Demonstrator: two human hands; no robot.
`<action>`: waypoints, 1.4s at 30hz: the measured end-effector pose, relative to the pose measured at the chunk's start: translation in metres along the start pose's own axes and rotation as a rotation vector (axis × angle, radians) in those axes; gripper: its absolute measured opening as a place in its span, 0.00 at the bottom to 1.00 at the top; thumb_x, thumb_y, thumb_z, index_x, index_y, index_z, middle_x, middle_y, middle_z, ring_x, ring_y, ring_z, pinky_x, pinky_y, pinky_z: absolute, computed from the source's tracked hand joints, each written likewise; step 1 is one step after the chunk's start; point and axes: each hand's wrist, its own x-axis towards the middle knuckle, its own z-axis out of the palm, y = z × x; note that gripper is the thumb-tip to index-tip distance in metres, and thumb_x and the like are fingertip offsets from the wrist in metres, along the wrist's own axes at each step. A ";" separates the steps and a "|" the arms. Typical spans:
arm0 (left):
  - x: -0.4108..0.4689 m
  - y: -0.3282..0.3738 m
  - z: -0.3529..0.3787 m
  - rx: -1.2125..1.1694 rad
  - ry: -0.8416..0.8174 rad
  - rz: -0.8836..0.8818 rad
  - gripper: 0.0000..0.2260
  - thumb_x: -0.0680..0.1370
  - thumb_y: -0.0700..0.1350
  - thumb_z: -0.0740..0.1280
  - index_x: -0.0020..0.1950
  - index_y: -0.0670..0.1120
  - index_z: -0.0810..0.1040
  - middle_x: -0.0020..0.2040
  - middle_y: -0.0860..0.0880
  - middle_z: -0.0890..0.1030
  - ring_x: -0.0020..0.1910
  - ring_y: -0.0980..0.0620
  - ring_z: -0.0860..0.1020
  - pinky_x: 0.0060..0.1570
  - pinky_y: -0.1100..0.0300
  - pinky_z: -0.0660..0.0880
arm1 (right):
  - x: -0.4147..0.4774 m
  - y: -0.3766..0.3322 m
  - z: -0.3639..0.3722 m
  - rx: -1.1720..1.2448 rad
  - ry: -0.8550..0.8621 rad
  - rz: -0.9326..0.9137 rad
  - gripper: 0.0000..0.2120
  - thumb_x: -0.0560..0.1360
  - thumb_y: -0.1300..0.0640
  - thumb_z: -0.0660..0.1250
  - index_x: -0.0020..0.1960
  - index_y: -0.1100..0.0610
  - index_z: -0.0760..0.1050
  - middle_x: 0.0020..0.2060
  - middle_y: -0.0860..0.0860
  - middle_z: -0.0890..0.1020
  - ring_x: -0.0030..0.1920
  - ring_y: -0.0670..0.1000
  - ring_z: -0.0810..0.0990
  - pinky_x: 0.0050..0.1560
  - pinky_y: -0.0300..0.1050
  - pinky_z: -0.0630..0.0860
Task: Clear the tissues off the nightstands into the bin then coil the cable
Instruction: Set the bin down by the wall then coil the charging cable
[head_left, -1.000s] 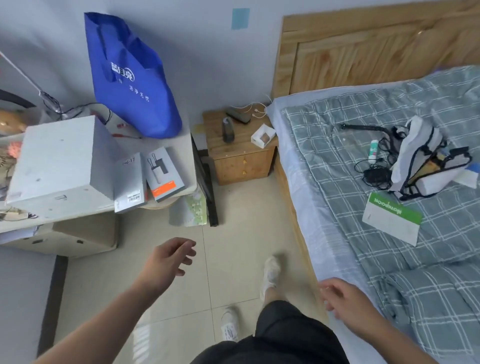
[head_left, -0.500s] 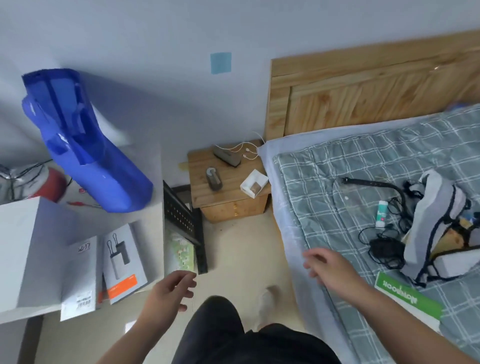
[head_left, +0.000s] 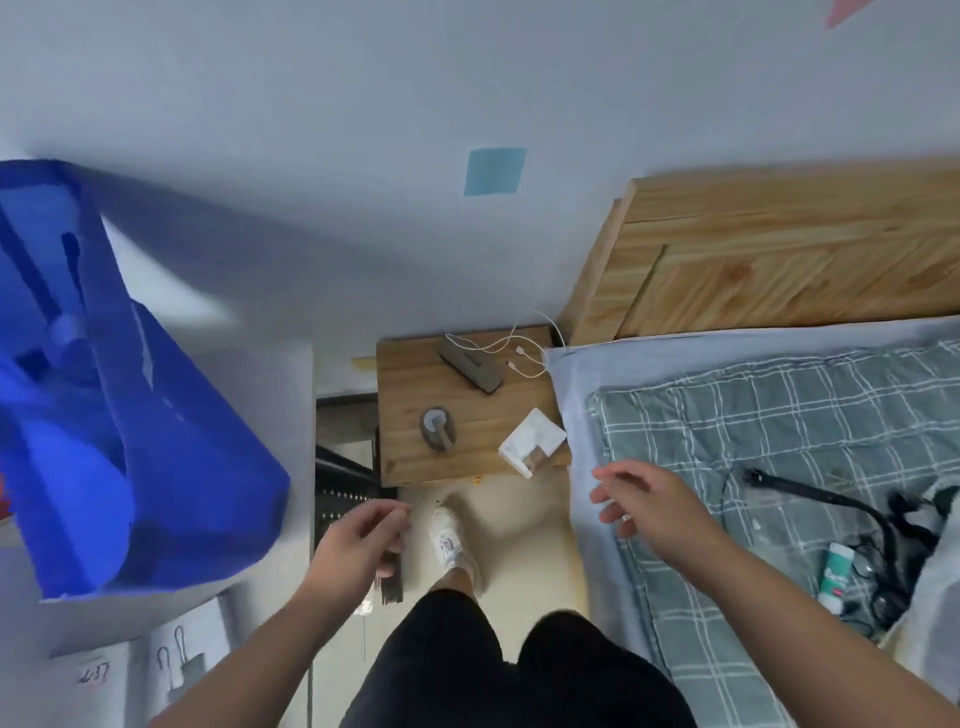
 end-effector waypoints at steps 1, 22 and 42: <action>0.018 0.013 -0.001 -0.010 -0.011 0.000 0.06 0.84 0.45 0.70 0.53 0.52 0.88 0.48 0.45 0.88 0.48 0.45 0.86 0.45 0.53 0.84 | 0.012 -0.006 0.001 -0.007 0.001 0.018 0.07 0.81 0.58 0.68 0.52 0.49 0.84 0.42 0.49 0.88 0.38 0.49 0.86 0.36 0.42 0.80; 0.232 0.006 0.075 0.024 0.410 -0.023 0.03 0.82 0.47 0.72 0.55 0.55 0.83 0.56 0.51 0.83 0.57 0.51 0.81 0.64 0.43 0.79 | 0.291 0.084 0.119 -0.325 0.191 0.339 0.40 0.72 0.50 0.76 0.77 0.61 0.61 0.69 0.60 0.75 0.67 0.62 0.77 0.57 0.56 0.81; 0.297 -0.028 0.102 0.420 0.118 0.083 0.20 0.71 0.39 0.79 0.51 0.59 0.75 0.56 0.61 0.77 0.56 0.70 0.73 0.49 0.71 0.69 | 0.362 0.099 0.166 -0.693 0.165 0.256 0.45 0.68 0.48 0.77 0.78 0.47 0.56 0.80 0.60 0.52 0.76 0.66 0.62 0.74 0.59 0.66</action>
